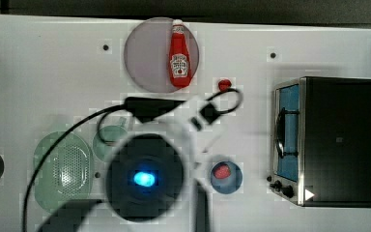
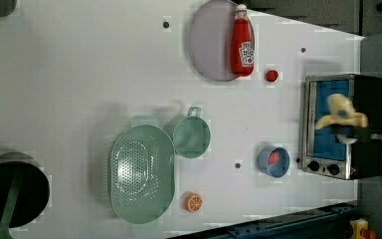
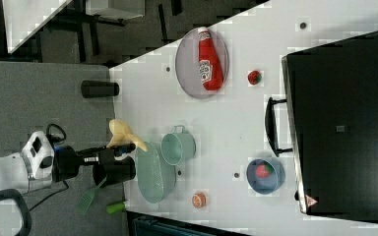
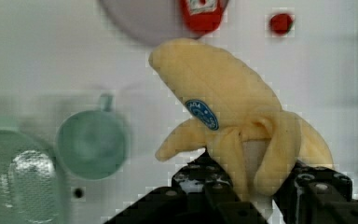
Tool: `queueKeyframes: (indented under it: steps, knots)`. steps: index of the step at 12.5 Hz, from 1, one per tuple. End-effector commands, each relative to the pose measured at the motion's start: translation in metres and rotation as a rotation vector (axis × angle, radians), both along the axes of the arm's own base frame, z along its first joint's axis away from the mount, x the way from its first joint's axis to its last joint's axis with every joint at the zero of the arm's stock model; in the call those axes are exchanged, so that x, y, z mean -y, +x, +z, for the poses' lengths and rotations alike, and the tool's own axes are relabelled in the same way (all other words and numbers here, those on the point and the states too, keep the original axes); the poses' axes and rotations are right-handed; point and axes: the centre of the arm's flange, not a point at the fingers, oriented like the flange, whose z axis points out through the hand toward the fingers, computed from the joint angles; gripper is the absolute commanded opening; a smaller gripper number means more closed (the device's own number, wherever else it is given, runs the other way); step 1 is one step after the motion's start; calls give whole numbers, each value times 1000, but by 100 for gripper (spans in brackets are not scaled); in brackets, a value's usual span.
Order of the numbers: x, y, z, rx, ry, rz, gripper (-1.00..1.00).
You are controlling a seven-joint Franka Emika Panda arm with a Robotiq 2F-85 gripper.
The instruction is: Pick Banana and place it in mug.
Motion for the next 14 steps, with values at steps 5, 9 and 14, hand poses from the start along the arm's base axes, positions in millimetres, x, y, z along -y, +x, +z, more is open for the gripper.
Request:
queueKeyframes:
  steps: [5, 9, 14]
  knots:
    - [-152, -56, -99, -81, 49, -303, -46]
    - [-159, -41, -173, -116, 76, -409, -46]
    - [-157, -15, -218, -79, 115, -451, -46]
